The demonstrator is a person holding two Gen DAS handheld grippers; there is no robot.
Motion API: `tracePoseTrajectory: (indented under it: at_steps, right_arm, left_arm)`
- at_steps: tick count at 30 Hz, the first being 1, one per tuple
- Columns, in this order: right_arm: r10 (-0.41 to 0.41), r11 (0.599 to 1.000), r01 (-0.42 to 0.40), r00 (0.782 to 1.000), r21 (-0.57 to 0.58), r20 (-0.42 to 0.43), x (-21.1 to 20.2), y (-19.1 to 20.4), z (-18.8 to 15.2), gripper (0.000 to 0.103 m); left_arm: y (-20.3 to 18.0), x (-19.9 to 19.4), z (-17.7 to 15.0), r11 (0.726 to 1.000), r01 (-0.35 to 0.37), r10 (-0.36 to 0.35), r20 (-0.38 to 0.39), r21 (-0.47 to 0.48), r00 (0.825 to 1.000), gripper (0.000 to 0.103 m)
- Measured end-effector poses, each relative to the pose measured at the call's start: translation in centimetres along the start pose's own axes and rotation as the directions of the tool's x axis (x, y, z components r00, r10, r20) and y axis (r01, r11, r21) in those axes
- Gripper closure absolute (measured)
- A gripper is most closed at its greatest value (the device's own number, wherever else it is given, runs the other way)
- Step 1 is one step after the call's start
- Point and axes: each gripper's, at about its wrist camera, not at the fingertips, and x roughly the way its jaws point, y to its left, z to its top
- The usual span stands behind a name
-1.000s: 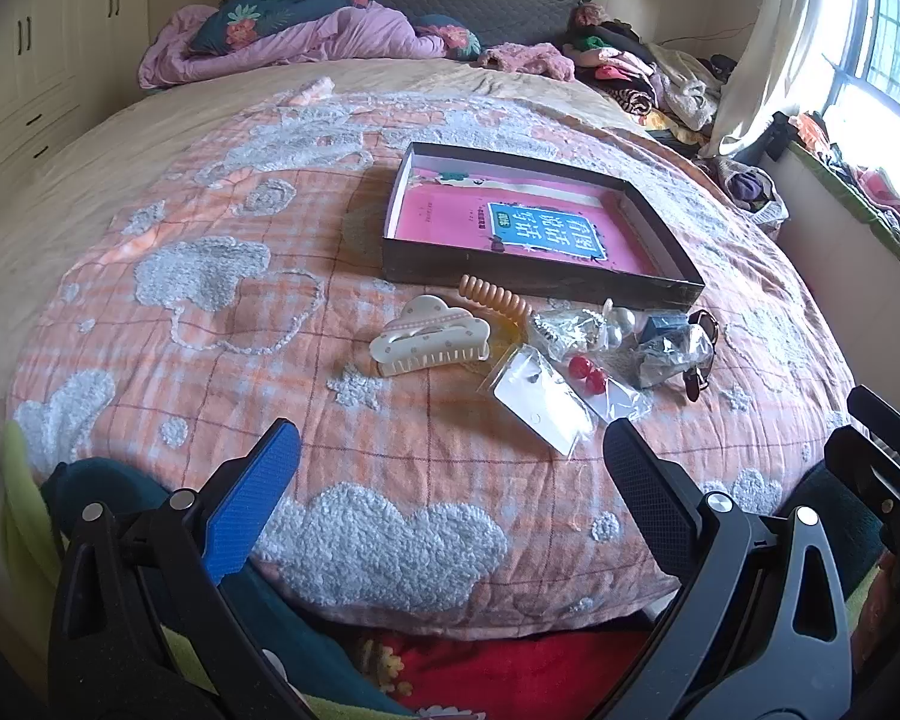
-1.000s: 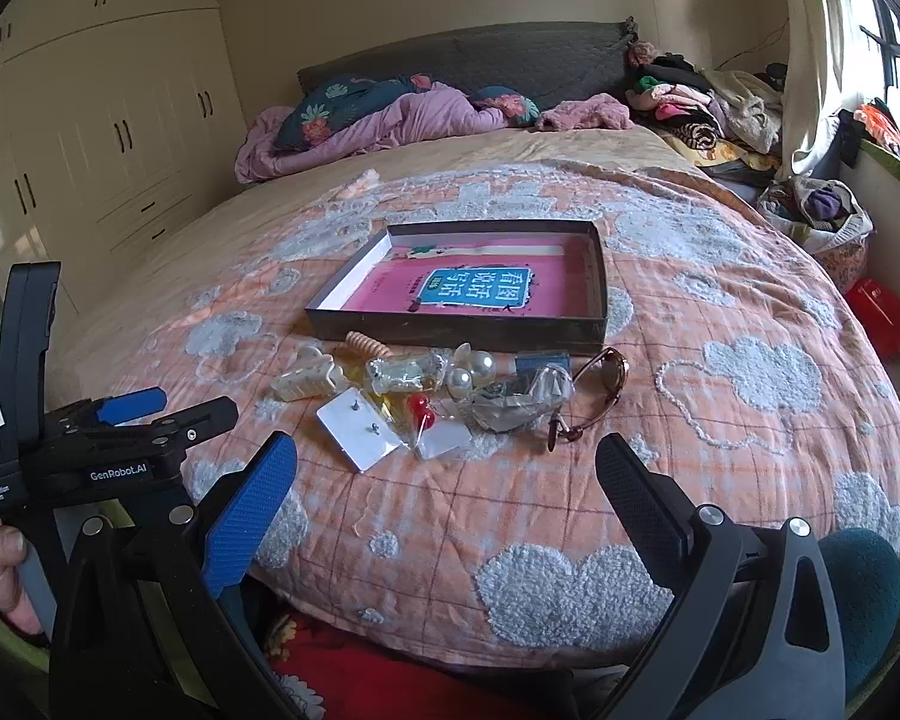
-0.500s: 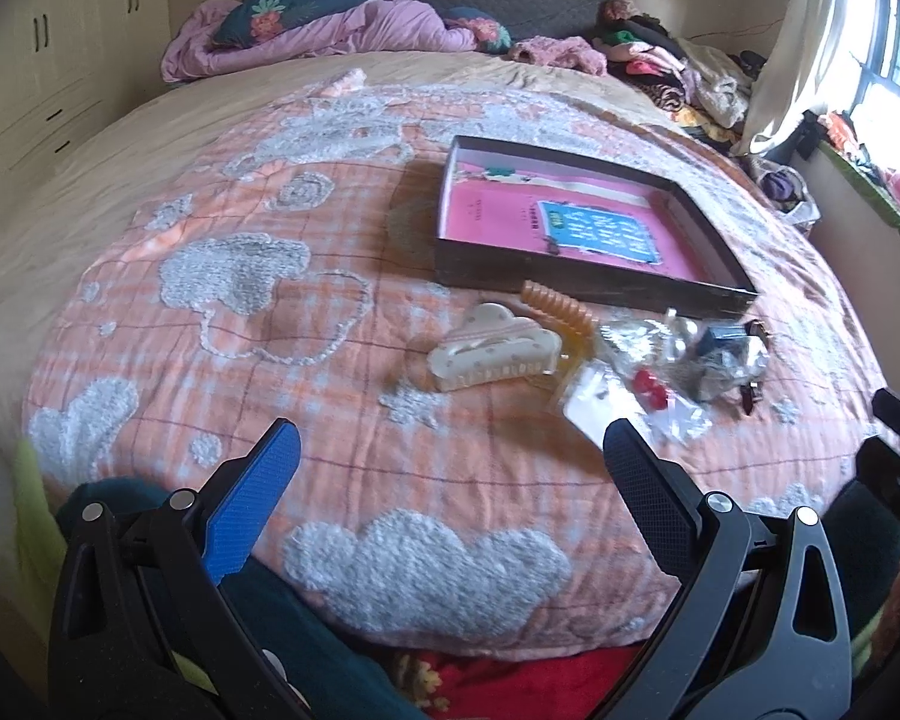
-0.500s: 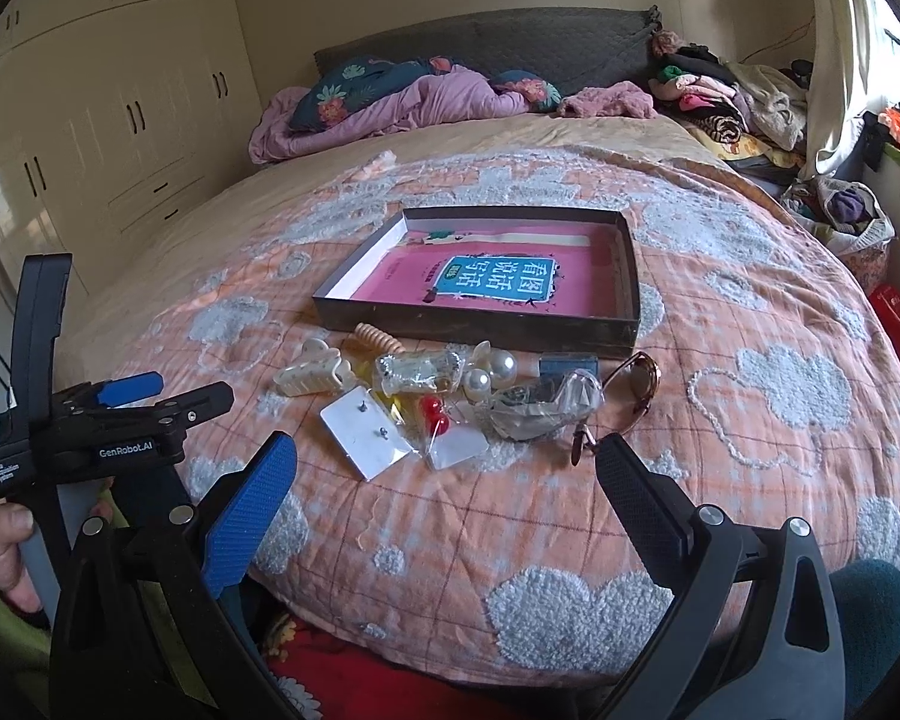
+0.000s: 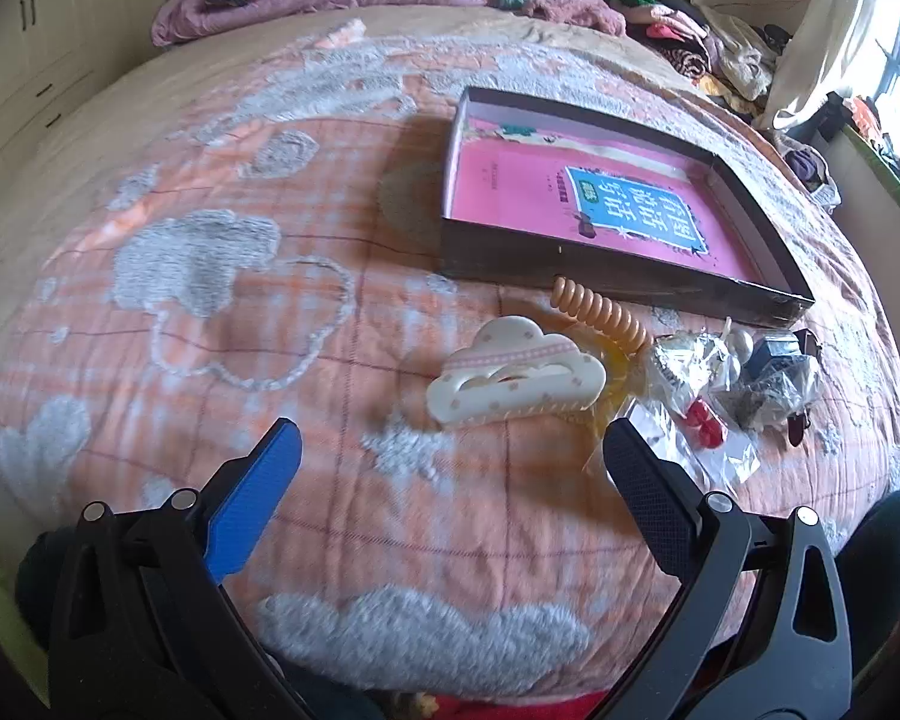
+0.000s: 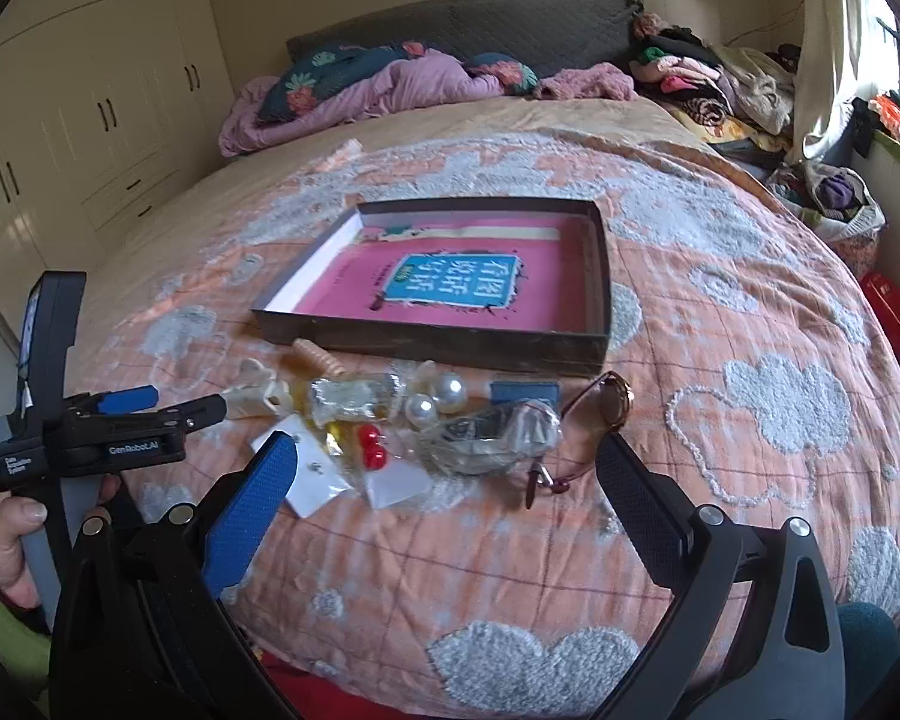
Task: Organize jewelry
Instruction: 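Move both tools toward the jewelry beside the dark box, then grasp the white claw clip with the left tool while the right tool grasps a plastic bag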
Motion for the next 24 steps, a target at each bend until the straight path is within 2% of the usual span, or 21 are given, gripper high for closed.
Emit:
tracePoseTrajectory:
  at_steps: [9,16,21,24]
  right_arm:
    - [-0.067,0.997,0.063,0.994,-0.044,-0.086,5.1,-0.9,-0.5,0.004]
    - [-0.129,0.989,0.121,0.986,-0.081,-0.105,8.3,-1.5,-0.7,0.004]
    - [-0.150,0.986,0.141,0.984,-0.092,-0.101,9.3,-1.7,-0.7,0.004]
    - [-0.154,0.985,0.147,0.984,-0.087,-0.089,9.4,-2.1,-0.6,0.004]
  left_arm:
    - [0.1,3.5,0.8,0.999,0.027,-0.030,-0.067,-0.037,0.997,0.008]
    - [0.2,5.4,0.8,0.997,0.056,-0.062,-0.101,-0.054,0.993,0.008]
    - [0.0,5.6,1.4,0.995,0.078,-0.082,-0.076,-0.063,0.994,0.009]
    - [-0.1,5.6,1.8,0.992,0.101,-0.105,-0.049,-0.073,0.993,0.013]
